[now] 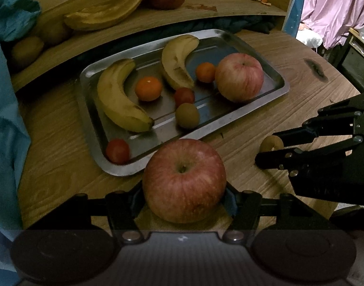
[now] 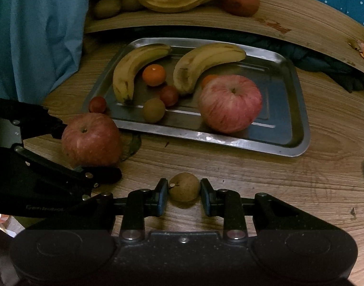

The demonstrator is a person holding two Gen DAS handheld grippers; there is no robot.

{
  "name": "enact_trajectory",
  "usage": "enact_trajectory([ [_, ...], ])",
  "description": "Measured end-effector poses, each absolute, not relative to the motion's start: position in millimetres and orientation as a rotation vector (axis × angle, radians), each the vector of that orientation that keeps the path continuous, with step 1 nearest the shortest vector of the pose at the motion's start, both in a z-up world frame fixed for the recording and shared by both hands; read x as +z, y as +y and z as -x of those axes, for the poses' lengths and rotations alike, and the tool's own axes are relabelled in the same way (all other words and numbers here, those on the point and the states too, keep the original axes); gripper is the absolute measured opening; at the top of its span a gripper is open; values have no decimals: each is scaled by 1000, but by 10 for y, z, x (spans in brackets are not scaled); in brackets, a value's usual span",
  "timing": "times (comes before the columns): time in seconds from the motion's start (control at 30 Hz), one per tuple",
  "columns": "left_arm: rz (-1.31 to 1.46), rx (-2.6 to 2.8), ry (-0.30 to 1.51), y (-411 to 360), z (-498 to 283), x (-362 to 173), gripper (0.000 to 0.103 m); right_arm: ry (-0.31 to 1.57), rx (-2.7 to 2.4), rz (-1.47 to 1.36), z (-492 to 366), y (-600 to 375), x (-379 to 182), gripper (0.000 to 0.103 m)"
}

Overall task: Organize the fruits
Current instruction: 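Carry the apple with the left gripper over the tray while the right gripper carries the kiwi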

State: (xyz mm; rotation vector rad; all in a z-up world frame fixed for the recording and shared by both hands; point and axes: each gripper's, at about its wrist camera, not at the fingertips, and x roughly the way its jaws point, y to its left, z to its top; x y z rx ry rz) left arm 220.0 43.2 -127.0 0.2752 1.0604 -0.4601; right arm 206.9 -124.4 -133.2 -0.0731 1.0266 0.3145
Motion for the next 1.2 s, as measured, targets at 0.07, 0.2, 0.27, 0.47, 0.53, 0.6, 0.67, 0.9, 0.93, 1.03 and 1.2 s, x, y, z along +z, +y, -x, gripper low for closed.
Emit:
enact_trajectory([
  [0.07,-269,-453,1063,445,-2186,-1265,69,1025,318,72,-2064,-1239,-1332,31],
  [0.2,-257,-441,1069,485,-2168,-1260,69,1023,336,79,-2058,-1212,-1331,31],
  [0.27,-252,-433,1069,497,-2160,-1256,69,1022,342,83,-2060,-1199,-1330,31],
  [0.47,-235,-417,1072,532,-2145,-1245,69,1021,359,89,-2076,-1177,-1336,31],
  [0.53,-227,-412,1069,542,-2148,-1236,69,1019,365,92,-2080,-1166,-1335,31],
  [0.6,-220,-409,1064,556,-2143,-1226,69,1017,373,96,-2085,-1156,-1327,31],
  [0.67,-211,-407,1058,574,-2139,-1212,69,1013,381,101,-2095,-1137,-1318,31],
  [0.9,-189,-384,1031,633,-2154,-1148,69,993,407,122,-2142,-1097,-1265,31],
  [0.93,-186,-380,1027,647,-2167,-1133,69,987,410,125,-2148,-1090,-1253,31],
  [1.03,-168,-367,1021,694,-2227,-1087,69,960,412,133,-2171,-1083,-1209,31],
  [1.2,-146,-331,989,769,-2348,-976,69,917,421,138,-2214,-1088,-1127,31],
])
